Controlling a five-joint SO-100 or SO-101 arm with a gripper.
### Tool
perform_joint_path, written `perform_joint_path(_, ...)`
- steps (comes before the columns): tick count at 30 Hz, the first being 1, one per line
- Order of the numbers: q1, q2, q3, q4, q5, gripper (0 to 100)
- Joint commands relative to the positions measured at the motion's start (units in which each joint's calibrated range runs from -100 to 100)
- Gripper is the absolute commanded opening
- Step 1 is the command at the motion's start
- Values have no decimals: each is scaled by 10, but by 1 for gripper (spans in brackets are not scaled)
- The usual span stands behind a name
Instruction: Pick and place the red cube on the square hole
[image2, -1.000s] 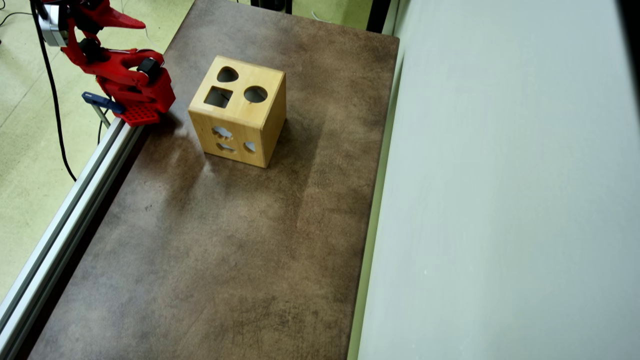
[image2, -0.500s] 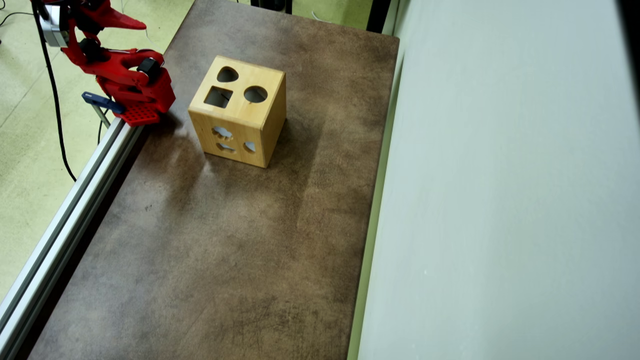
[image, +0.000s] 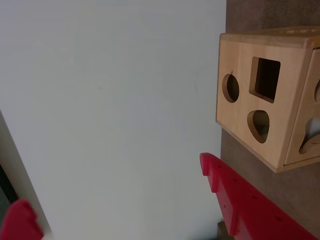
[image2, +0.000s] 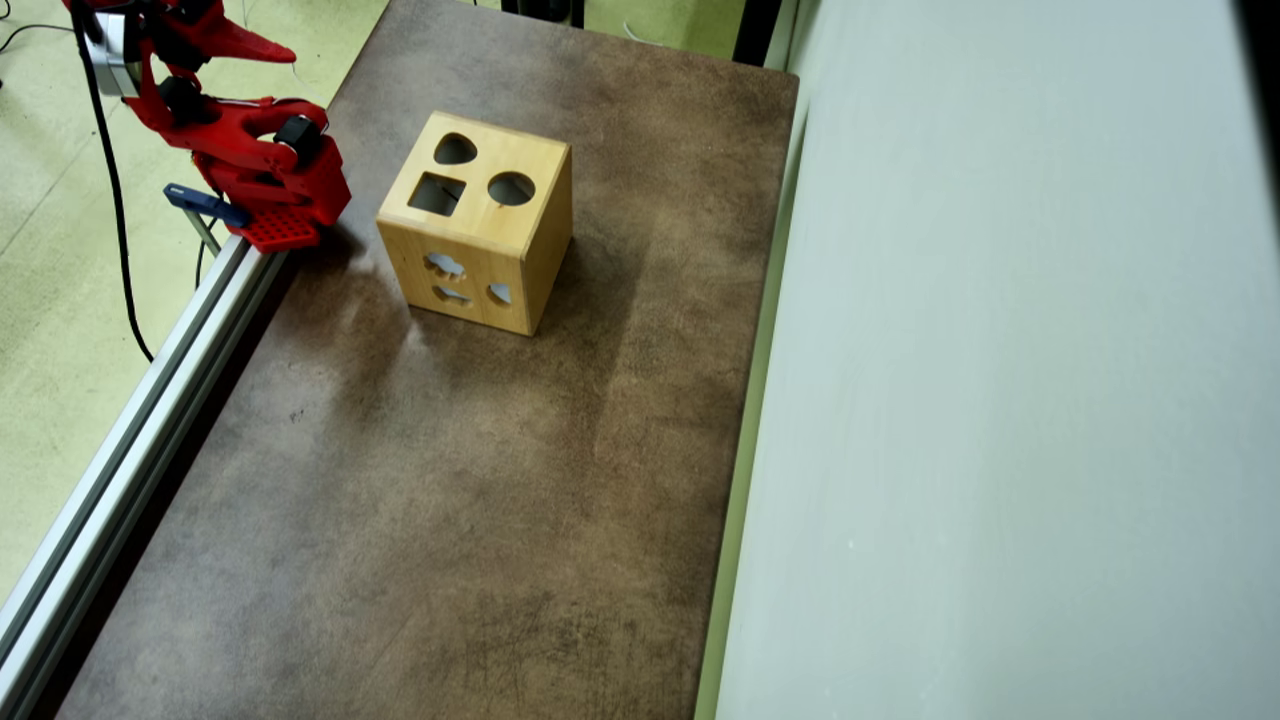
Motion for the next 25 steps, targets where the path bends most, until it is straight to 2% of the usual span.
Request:
perform_joint_path(1,0,3,-1,-4,4,31)
perform_joint_path(13,0,3,-2,-4,4,2)
perform_joint_path(25,-1,3,2,-4,4,1)
